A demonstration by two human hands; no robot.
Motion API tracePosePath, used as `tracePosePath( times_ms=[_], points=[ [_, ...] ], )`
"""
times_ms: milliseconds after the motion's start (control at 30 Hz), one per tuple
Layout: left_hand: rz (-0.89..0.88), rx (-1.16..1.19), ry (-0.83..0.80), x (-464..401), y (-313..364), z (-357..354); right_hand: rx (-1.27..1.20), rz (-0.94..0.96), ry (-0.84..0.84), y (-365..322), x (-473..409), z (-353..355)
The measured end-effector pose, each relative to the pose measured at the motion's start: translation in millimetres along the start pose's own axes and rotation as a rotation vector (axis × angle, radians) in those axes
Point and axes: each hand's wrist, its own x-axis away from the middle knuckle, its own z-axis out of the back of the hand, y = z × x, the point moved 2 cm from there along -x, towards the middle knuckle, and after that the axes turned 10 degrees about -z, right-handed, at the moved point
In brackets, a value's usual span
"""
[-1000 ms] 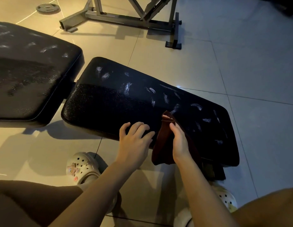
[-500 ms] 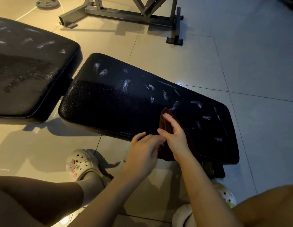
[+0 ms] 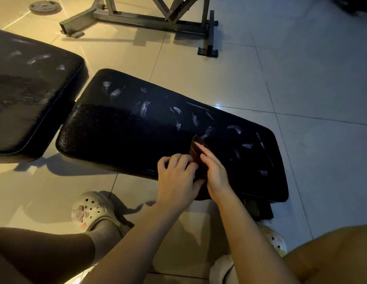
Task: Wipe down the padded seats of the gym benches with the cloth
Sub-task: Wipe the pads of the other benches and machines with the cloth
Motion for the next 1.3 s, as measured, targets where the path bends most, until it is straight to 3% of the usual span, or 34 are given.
tracePosePath(
  times_ms=[267, 433, 633, 700, 800, 867, 967, 1100, 1200, 1300],
  points=[
    [0.011, -0.087, 0.084, -1.9, -14.6, 13.6, 0.078, 0.023, 0.052, -7.4, 1.1, 0.0],
    [0.268, -0.062, 0.099, 14.0, -55.7, 38.6, 0.056, -0.017, 0.112, -13.7, -1.3, 1.8],
    [0.252, -0.120, 0.129, 22.5, -64.7, 45.1, 0.170, 0.008, 0.122, -23.8, -2.9, -5.6],
    [0.196, -0.160, 0.182, 23.3, -65.3, 46.8, 0.271, 0.006, 0.074, -23.0, -5.5, -9.1],
    [-0.159, -0.191, 0.164, 25.1, -55.8, 44.8, 0.533, -0.017, -0.059, -17.3, -7.8, -14.6],
    [-0.324, -0.168, 0.064, 27.5, -47.8, 38.5, 0.462, 0.001, -0.084, -17.4, -5.7, -15.4],
    [-0.226, -0.123, -0.034, 28.6, -47.6, 32.0, 0.171, 0.079, 0.100, -15.8, 3.8, 0.2],
    [-0.020, -0.055, 0.012, 20.0, -43.1, 33.6, 0.525, 0.163, 0.472, 2.9, 11.3, 28.5],
    [0.036, -0.132, -0.032, 10.1, -35.7, 29.3, 0.847, 0.166, 0.556, 18.3, 9.7, 28.1],
    [0.002, -0.253, -0.117, 9.5, -30.3, 17.4, 0.856, 0.195, 0.599, 19.9, 5.7, 26.5]
  ],
)
